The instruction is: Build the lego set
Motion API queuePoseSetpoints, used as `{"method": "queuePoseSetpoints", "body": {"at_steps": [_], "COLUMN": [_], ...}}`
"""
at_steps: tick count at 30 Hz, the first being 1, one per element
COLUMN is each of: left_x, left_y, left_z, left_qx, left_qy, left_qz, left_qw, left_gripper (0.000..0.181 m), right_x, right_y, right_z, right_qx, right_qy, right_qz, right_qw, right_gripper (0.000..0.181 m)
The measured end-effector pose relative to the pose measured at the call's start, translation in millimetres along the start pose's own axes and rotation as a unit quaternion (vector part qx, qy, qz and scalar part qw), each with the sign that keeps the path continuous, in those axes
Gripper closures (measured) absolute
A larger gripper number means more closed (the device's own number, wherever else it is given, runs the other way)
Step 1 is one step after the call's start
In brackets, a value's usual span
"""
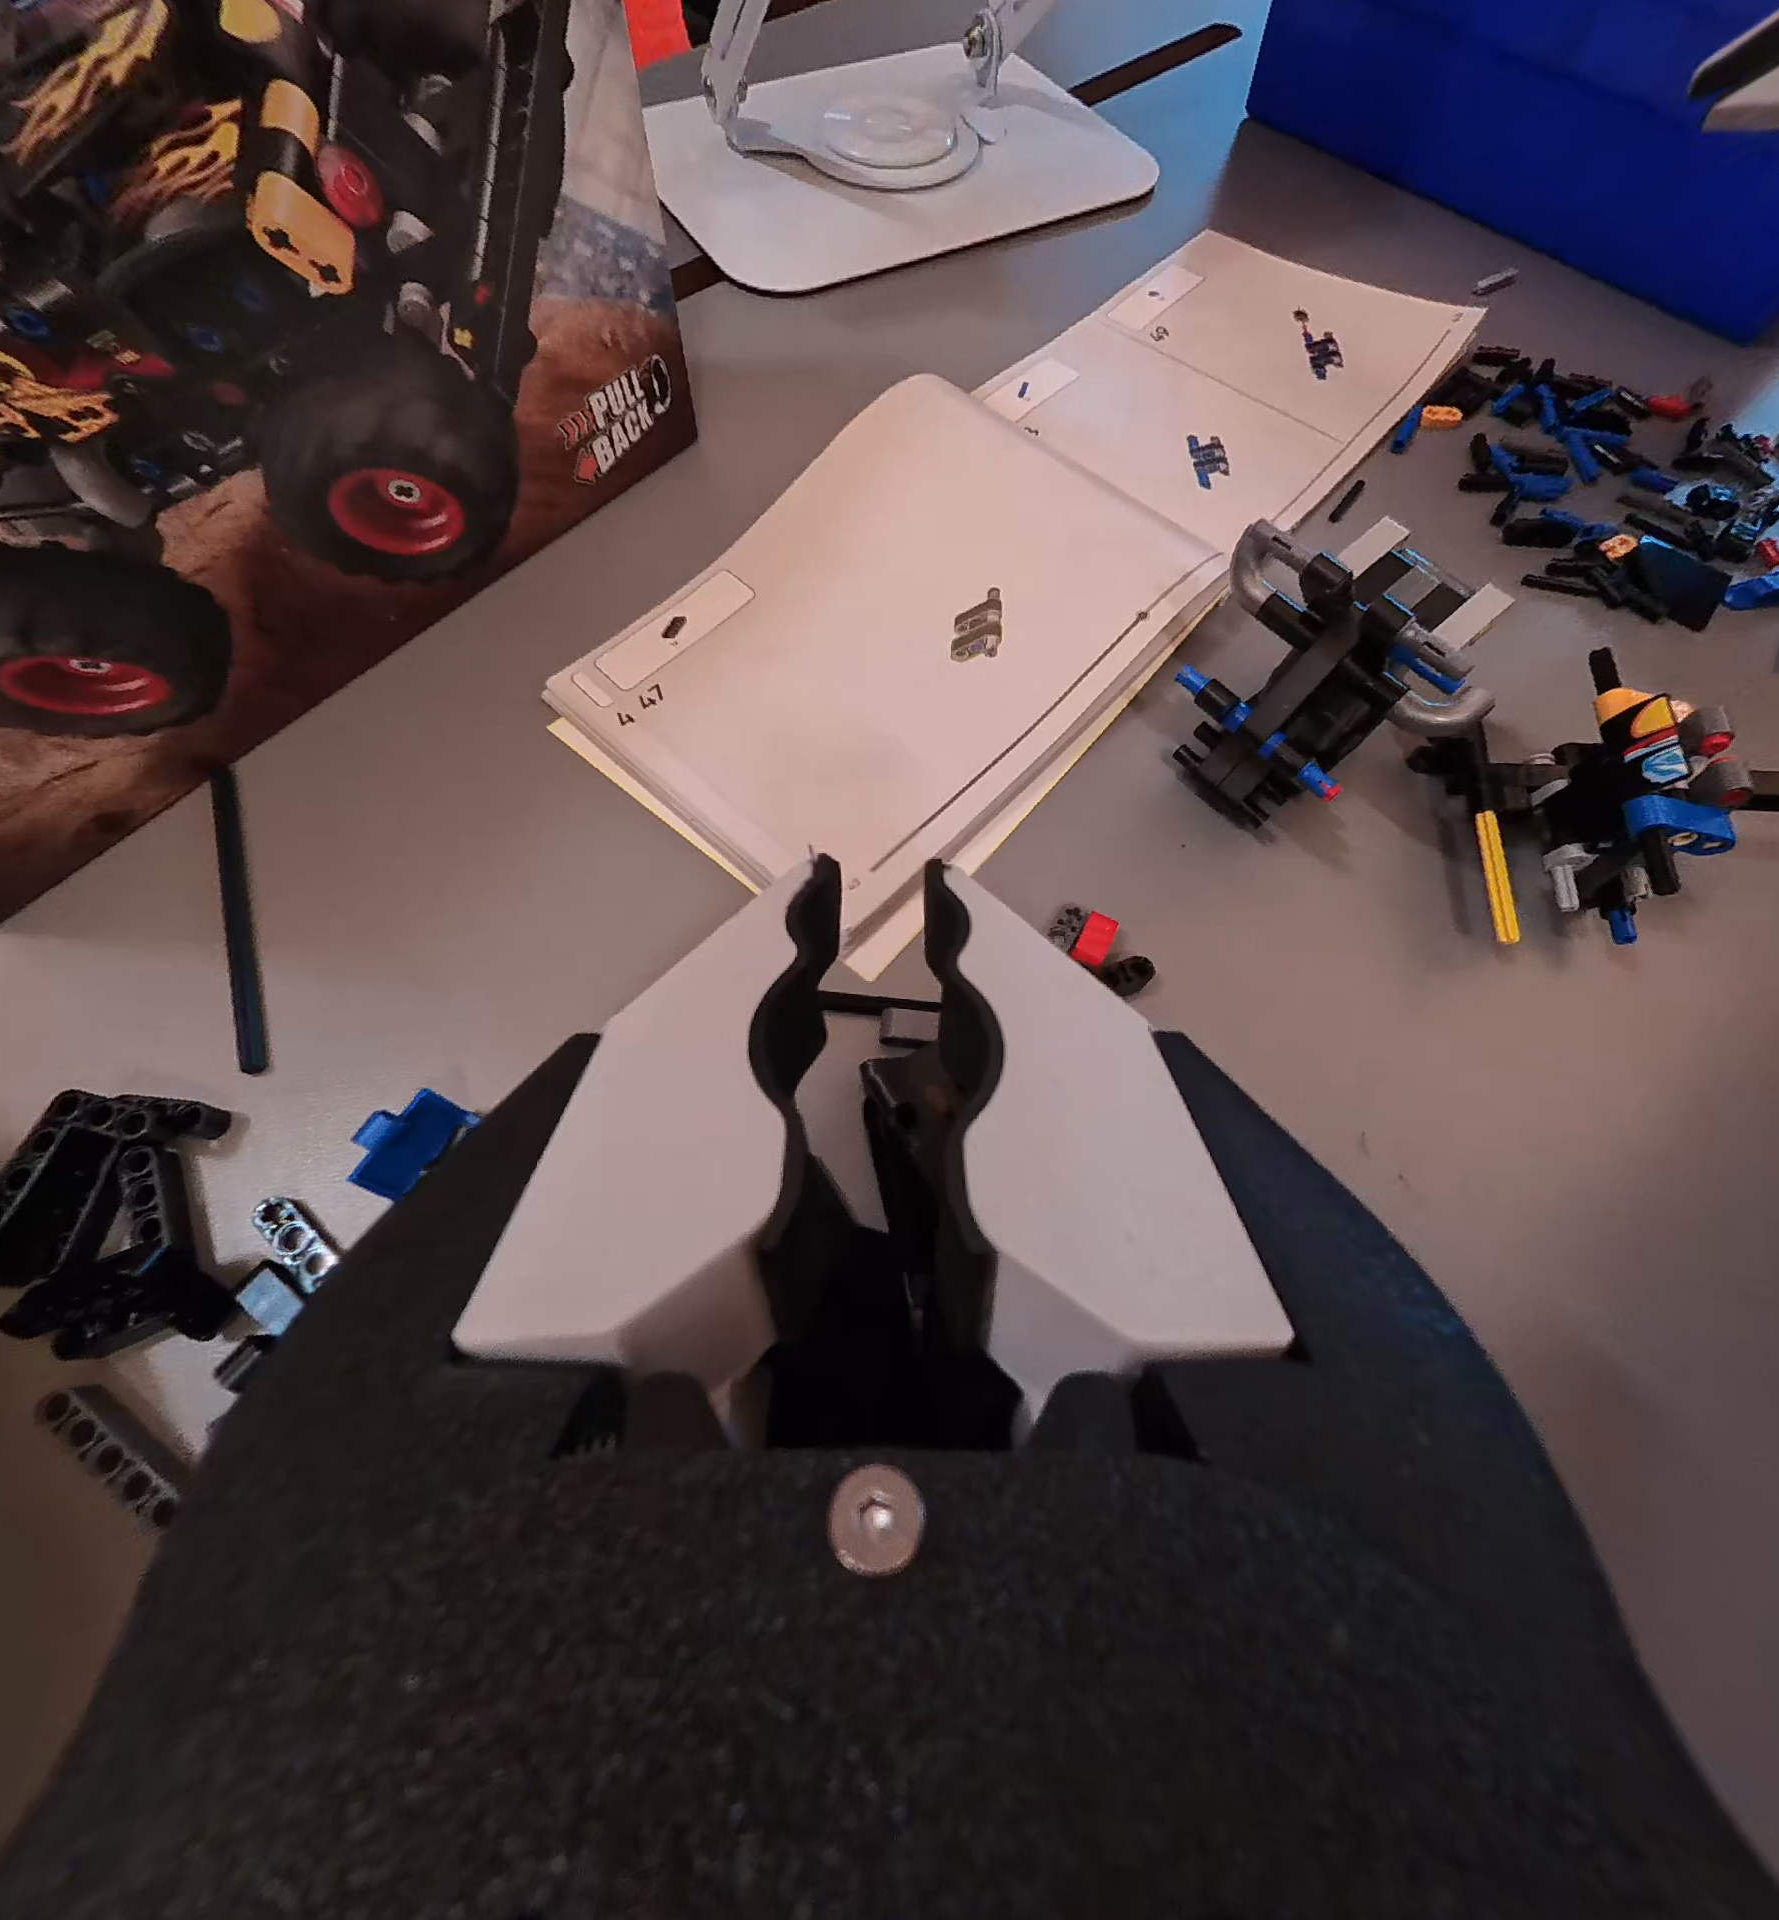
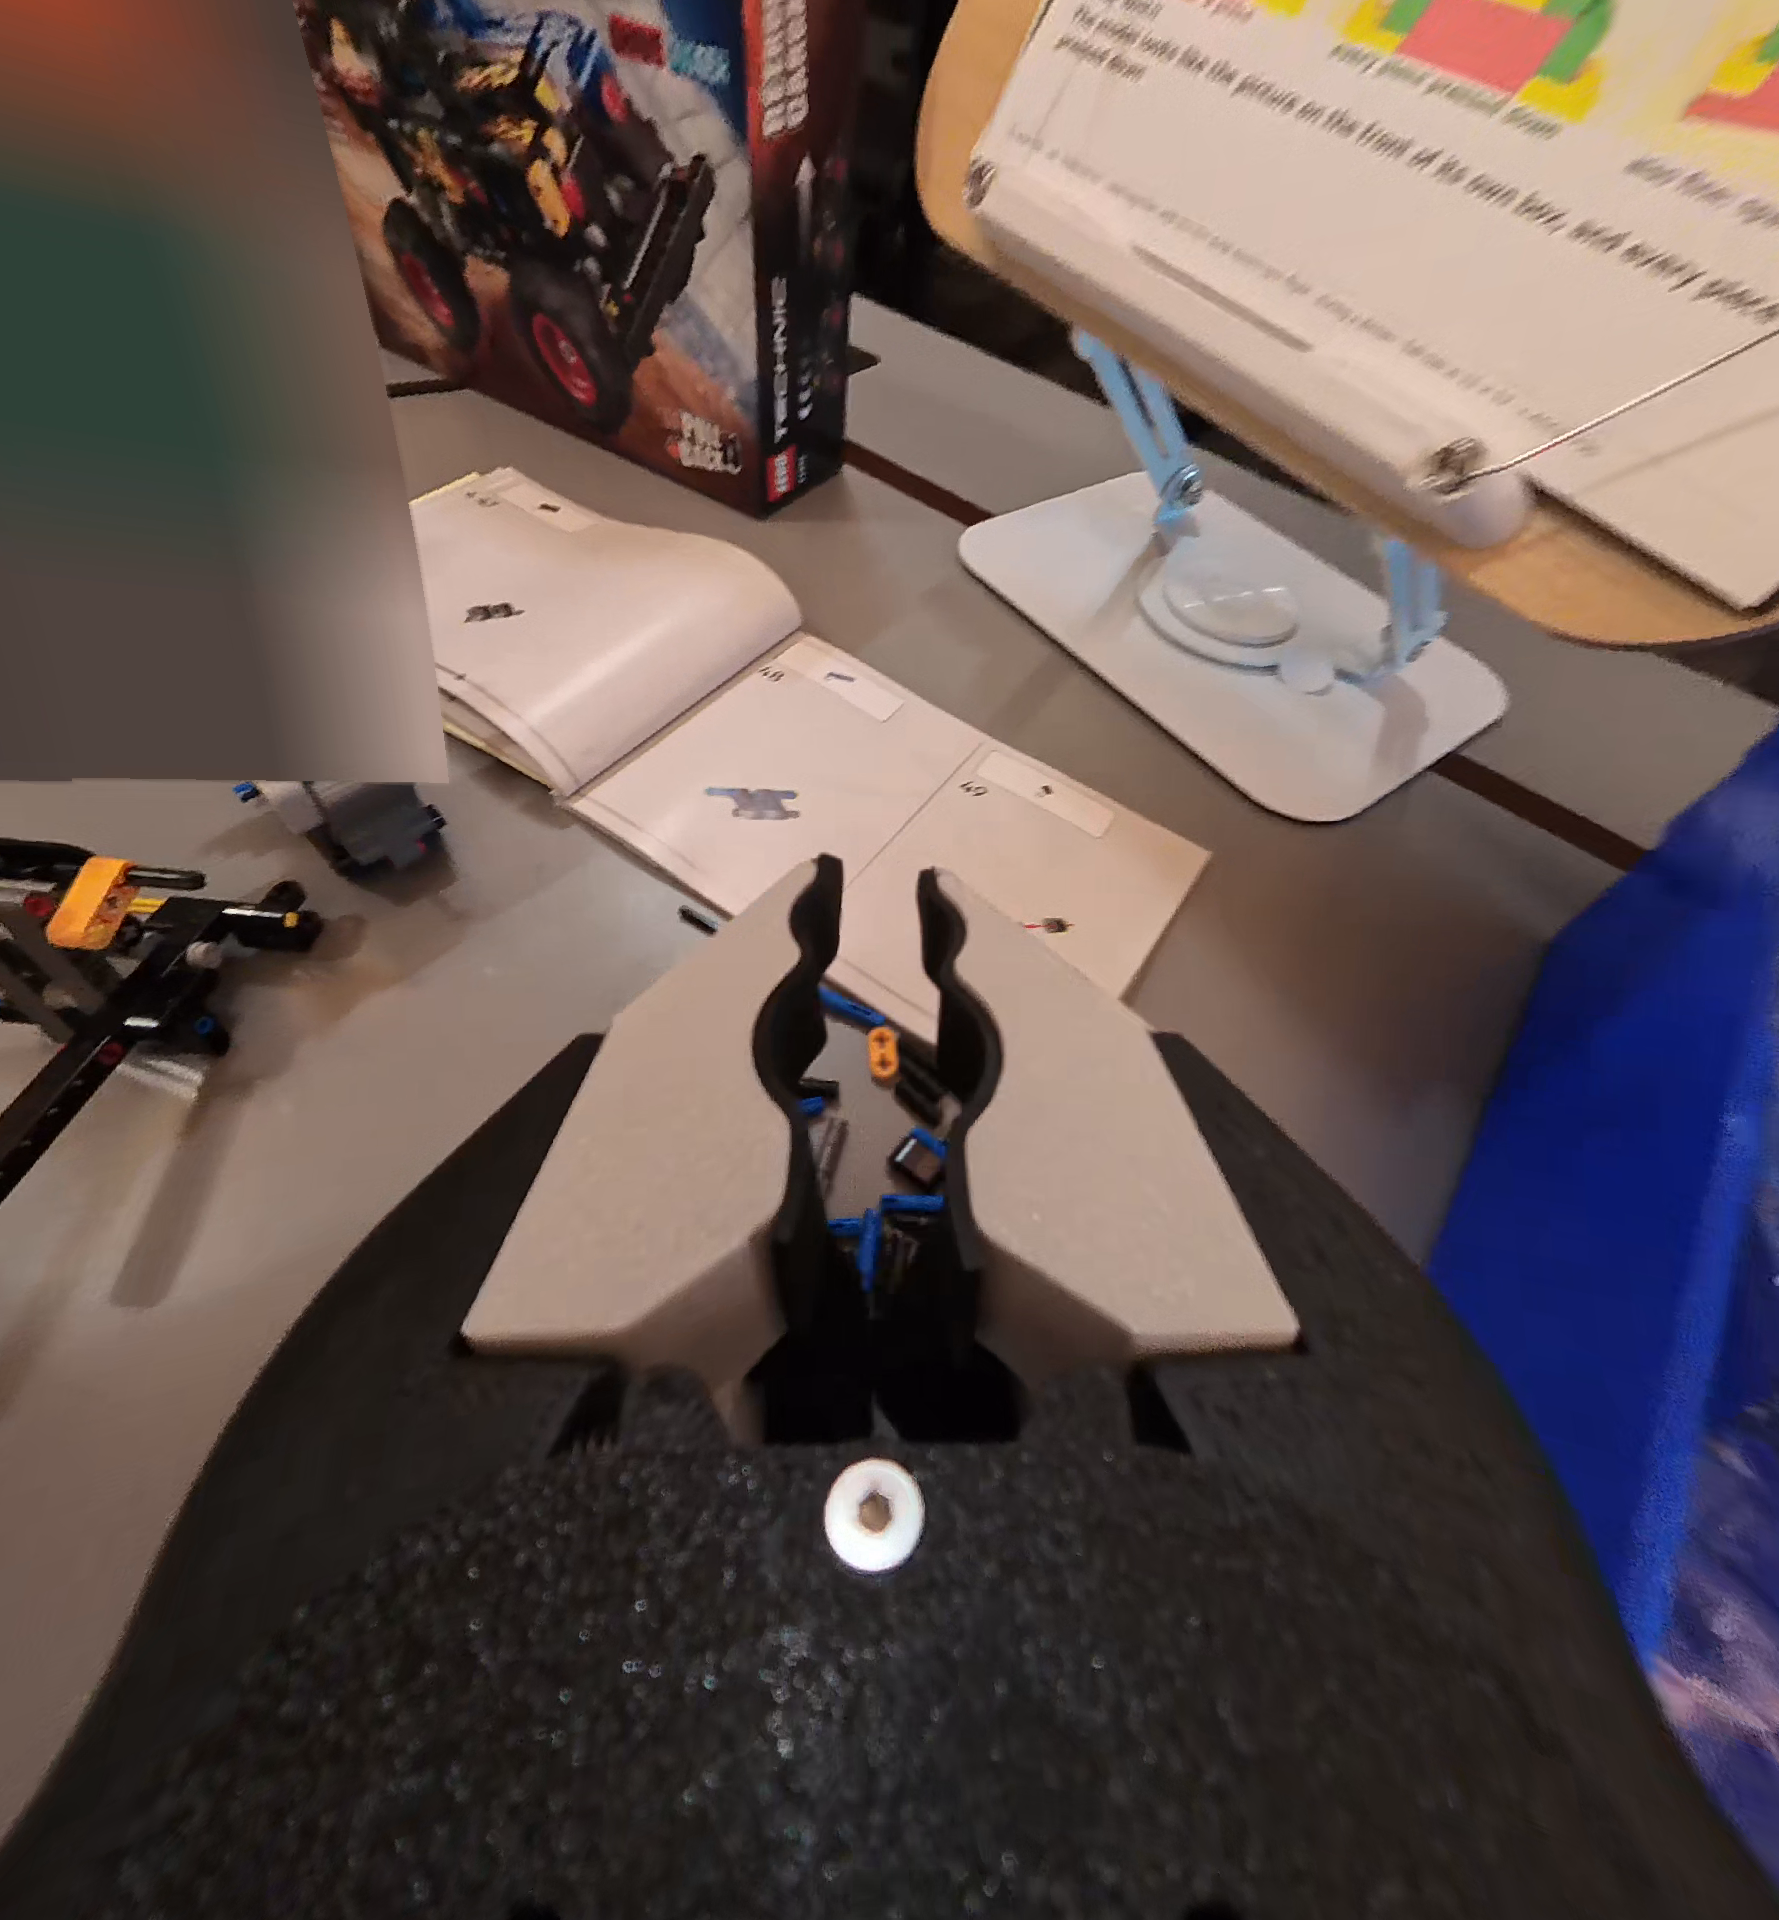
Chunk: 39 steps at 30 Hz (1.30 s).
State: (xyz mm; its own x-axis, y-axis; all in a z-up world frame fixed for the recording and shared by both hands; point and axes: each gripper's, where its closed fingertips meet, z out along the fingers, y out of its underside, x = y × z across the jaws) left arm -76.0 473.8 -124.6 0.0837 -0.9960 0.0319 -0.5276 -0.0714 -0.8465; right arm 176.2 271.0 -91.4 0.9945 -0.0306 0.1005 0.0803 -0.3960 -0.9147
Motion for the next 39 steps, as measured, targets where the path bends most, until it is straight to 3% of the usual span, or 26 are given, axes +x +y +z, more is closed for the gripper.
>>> {"method": "queuePoseSetpoints", "body": {"at_steps": [11, 20, 25, 32, 39], "left_x": [-0.9, -4.5, -20.5, -67.1, -81.9], "left_y": [-9.9, -11.5, -33.3, -54.0, -47.4], "left_z": [-10.3, -13.9, -42.0, -103.5, -126.1], "left_qx": [0.017, 0.016, 0.060, 0.116, 0.068], "left_qy": [-0.021, -0.030, -0.059, -0.156, -0.204], "left_qz": [0.034, 0.044, 0.041, 0.008, 0.037], "left_qw": [0.999, 0.998, 0.996, 0.981, 0.976], "left_gripper": [0.169, 0.168, 0.169, 0.169, 0.169], "right_x": [31.9, 31.1, 23.1, 18.0, 14.3], "right_y": [-25.4, -20.1, -14.2, -9.7, -5.7], "right_z": [-35.1, -31.5, -24.3, -18.4, -14.5], "right_qx": [0.043, 0.035, 0.021, 0.012, 0.003], "right_qy": [0.086, 0.076, 0.059, 0.047, 0.038], "right_qz": [-0.007, -0.002, -0.005, -0.008, -0.011], "right_qw": [0.995, 0.996, 0.998, 0.999, 0.999], "right_gripper": [0.164, 0.165, 0.165, 0.165, 0.166]}}
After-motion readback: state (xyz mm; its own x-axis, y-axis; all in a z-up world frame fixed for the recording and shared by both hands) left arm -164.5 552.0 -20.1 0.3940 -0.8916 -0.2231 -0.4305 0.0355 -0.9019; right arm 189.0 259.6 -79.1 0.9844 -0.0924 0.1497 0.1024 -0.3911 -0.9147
